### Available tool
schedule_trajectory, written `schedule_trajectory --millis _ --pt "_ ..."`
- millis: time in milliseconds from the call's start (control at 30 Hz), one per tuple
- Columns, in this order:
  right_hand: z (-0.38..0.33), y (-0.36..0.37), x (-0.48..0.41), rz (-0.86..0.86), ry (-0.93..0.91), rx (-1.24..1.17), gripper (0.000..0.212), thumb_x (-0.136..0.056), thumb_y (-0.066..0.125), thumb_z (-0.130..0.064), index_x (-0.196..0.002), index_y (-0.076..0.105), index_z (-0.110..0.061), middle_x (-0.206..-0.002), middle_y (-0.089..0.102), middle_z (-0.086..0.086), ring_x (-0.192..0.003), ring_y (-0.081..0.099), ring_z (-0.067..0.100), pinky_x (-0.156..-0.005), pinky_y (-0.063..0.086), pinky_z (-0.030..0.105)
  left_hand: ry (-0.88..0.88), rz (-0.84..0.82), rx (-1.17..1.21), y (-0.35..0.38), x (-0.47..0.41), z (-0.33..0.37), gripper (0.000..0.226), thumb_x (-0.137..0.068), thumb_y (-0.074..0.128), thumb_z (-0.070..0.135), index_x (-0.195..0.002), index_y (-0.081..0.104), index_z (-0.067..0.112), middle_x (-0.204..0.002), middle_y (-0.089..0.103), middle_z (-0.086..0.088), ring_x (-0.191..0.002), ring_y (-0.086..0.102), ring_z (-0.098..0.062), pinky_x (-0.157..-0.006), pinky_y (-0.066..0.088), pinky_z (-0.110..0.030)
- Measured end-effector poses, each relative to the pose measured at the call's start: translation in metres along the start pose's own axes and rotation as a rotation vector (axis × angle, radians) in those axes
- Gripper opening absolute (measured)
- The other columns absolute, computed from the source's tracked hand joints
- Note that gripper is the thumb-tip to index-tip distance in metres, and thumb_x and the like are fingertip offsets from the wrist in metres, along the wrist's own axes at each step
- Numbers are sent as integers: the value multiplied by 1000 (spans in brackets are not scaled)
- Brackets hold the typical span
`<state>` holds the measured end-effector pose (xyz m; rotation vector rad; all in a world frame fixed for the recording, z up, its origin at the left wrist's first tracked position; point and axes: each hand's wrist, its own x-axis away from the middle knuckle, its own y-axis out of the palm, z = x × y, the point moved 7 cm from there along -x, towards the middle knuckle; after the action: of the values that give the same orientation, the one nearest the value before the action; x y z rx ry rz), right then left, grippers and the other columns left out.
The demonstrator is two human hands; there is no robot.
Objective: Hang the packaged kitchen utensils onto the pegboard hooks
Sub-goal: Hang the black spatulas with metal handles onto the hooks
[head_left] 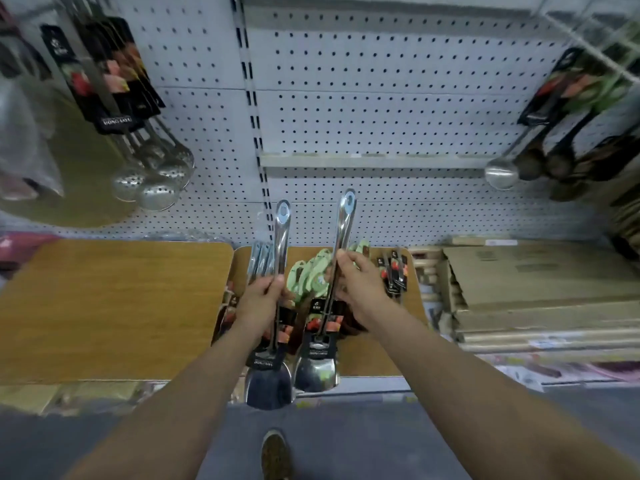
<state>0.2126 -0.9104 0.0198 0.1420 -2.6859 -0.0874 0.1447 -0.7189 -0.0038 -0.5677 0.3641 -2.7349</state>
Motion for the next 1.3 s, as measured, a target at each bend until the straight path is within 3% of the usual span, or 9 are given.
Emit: schedule_trajectory --millis 167,300,433,600,833,1000,1133,1200,1300 --pt "-42 -123 66 126 -127 -3 18 -98 60 -43 -99 66 -26 -99 74 7 -96 70 28 -93 57 52 171 -153 47 101 83 68 29 -104 46 32 -88 65 17 -79 77 -5 -75 74 -20 -100 48 -46" --pt "-80 -215 120 198 -225 -79 23 -100 58 -40 -96 63 -18 -77 66 4 -66 63 18 -70 57 37 297 -193 85 174 146 121 29 -102 52 29 -82 67 15 -69 75 -5 -63 71 -17 -77 56 -33" --pt "-107 -287 155 277 -290 -105 22 -100 59 -38 -94 62 -18 -73 65 3 -64 62 17 -60 54 28 376 -156 114 225 195 164 32 -102 52 29 -86 70 7 -75 75 -7 -58 68 -7 -60 51 -16" --pt "-130 -355 172 386 -365 -137 24 -99 60 -39 -94 65 -16 -82 68 6 -72 64 17 -63 53 28 354 -167 143 278 213 201 34 -100 51 40 -84 68 14 -75 75 -4 -69 72 -19 -74 57 -36" --pt "-160 -434 158 496 -453 -196 18 -100 61 -32 -103 67 -16 -82 72 3 -71 68 15 -74 57 32 412 -249 154 358 204 253 35 -101 50 38 -86 67 12 -76 74 -5 -61 69 -8 -68 53 -30" --pt "-183 -490 141 546 -466 -167 19 -100 60 -36 -106 69 -21 -86 72 6 -74 67 16 -82 58 39 421 -330 101 421 194 283 27 -101 49 40 -95 69 22 -80 74 -2 -77 72 -22 -80 59 -47" --pt "-198 -528 126 558 -463 -199 22 -98 62 -39 -102 69 -19 -80 72 4 -70 67 15 -73 54 33 472 -367 67 457 188 305 24 -102 48 36 -109 68 24 -82 75 -3 -78 72 -20 -77 58 -38" --pt "-202 -543 117 550 -469 -201 20 -98 62 -37 -98 70 -18 -80 72 5 -70 67 15 -77 56 35 470 -366 77 472 184 311 25 -102 49 33 -107 68 17 -83 76 -3 -76 71 -17 -75 53 -30" --pt "-211 -563 98 509 -467 -178 19 -97 64 -37 -96 71 -20 -82 71 5 -74 67 17 -90 57 46 474 -348 110 495 182 321 25 -102 50 29 -98 68 13 -83 76 -4 -72 70 -14 -83 53 -33"
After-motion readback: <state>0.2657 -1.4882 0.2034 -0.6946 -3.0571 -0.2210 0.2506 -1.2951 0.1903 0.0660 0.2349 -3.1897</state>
